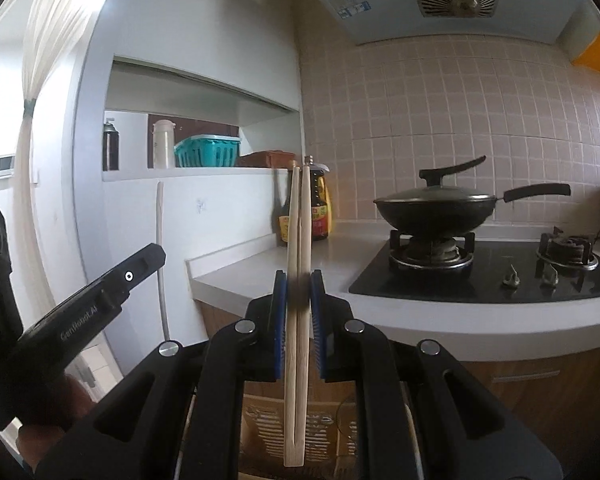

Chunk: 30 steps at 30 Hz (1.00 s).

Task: Organize utensils
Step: 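Lift the chopsticks over the woven caddy and drop them in with both tools, then move both open tools down toward the black spoon and clear spoon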

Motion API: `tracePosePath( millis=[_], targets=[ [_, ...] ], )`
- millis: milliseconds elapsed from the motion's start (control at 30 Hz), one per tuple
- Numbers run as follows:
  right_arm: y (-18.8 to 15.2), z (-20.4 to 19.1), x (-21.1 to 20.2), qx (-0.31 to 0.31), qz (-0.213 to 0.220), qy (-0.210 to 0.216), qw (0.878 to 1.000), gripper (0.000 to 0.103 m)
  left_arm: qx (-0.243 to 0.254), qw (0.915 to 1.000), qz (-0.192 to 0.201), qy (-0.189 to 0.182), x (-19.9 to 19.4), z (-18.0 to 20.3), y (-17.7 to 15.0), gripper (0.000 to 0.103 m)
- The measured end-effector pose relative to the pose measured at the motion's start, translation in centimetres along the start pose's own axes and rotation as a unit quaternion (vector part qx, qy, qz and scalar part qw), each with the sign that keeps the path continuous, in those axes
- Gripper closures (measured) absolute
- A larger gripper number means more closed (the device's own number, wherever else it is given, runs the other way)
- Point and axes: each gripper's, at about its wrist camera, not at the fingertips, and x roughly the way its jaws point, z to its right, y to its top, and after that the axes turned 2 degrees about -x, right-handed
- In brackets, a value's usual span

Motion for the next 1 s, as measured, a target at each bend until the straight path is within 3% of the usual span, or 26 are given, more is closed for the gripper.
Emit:
tracePosePath(
  millis=[100,267,400,500,667,800,900,1000],
  targets=[
    [-1.0,-0.3,0.1,-0.009,-0.001,-0.006,1.000,0.093,0.009,0.9997,0.004,0.020,0.0,-0.1,-1.0,0.099],
    [-1.8,-0.7,-1.1,-0.017,0.005,-0.009,1.000,0.092,0.022,0.9997,0.000,0.011,-0.9,0.0,-1.4,0.098],
    [-2.0,-0.9,-2.0,-0.025,-0.020,-0.002,0.999,0.092,0.032,0.9994,-0.014,-0.007,-2.2,0.0,-1.4,0.084],
    [-2.0,-0.8,-3.2,-0.022,-0.034,0.004,0.999,0.079,0.035,0.9988,-0.028,-0.018,-3.1,-0.1,-0.9,0.076],
    [-1.5,-0.3,-7.1,-0.009,-0.053,0.014,0.998,0.077,0.016,0.9983,-0.053,-0.019,-6.0,-0.8,0.3,0.075],
    [-1.3,-0.2,-9.5,-0.018,-0.121,0.029,0.992,0.077,0.019,0.9931,-0.112,-0.031,-9.6,0.4,1.8,0.058],
    [-1.9,-0.2,-10.2,-0.021,-0.190,0.033,0.981,0.077,0.038,0.9846,-0.163,-0.049,-11.4,2.1,2.4,0.057],
    [-3.5,0.0,-10.2,-0.004,-0.274,0.048,0.960,0.077,0.036,0.9716,-0.223,-0.070,-11.7,2.9,2.0,0.057]
  ],
)
